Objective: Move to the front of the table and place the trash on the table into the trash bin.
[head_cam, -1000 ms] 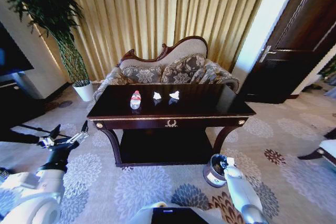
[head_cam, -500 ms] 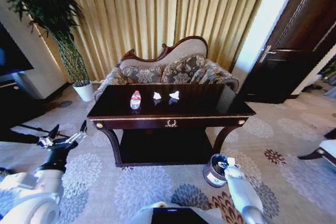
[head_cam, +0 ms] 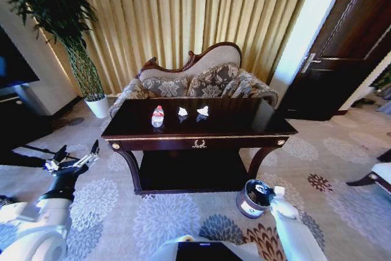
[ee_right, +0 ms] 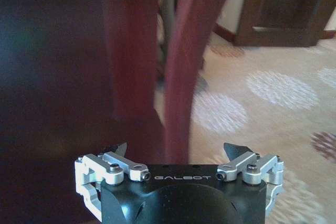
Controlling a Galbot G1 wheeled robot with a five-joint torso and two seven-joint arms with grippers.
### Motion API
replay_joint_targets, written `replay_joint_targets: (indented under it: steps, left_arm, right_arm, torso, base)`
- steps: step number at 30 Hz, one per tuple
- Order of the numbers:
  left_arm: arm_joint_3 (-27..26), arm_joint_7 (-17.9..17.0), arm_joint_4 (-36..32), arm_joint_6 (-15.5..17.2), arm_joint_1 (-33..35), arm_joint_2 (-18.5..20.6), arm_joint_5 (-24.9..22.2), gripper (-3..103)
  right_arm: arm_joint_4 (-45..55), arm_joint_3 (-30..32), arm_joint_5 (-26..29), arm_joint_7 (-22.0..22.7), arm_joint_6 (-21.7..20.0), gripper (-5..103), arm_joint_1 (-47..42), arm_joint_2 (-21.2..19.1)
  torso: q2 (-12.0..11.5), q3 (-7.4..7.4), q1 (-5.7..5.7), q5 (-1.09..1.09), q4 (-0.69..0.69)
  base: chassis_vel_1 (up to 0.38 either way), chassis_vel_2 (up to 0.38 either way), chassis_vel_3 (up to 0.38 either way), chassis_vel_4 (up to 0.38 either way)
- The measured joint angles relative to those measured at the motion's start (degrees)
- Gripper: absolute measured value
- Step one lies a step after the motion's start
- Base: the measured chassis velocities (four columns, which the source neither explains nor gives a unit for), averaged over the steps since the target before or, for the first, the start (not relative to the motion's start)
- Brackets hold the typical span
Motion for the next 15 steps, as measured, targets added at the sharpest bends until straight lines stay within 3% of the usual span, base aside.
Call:
replay_joint_targets:
  steps: [2, 5, 12, 15]
  left_arm:
    - [0.05, 0.00, 0.02, -0.01, 0.00, 0.06, -0.02, 100]
    - [0.84, -0.19, 0.16, -0.03, -0.12, 0.33, 0.02, 100]
    - [1.33, -0.36, 0.30, 0.03, -0.08, 0.87, 0.32, 100]
    - [1.19, -0.36, 0.26, 0.06, 0.27, 0.97, 0.34, 100]
  right_arm:
    - [2.40, 0.20, 1.54, -0.11, 0.00, 100, -1.31, -0.10]
    - [16.67, 1.40, 8.36, -1.12, 1.02, 100, -8.32, -0.02]
    - [34.57, 2.06, 9.59, -1.40, 1.46, 100, -13.89, 2.31]
    - [41.78, 1.51, 7.44, -0.95, -0.12, 100, -14.10, 3.84]
  torso:
    - [0.00, 0.00, 0.00, 0.01, 0.00]
    - [0.01, -0.01, 0.00, -0.02, 0.00]
    - [0.01, -0.01, 0.00, 0.00, 0.01]
    - [0.01, 0.00, 0.00, -0.01, 0.01]
  base:
    - [0.000, 0.000, 0.000, 0.000]
    - [0.000, 0.000, 0.000, 0.000]
    - [0.000, 0.000, 0.000, 0.000]
    - [0.000, 0.000, 0.000, 0.000]
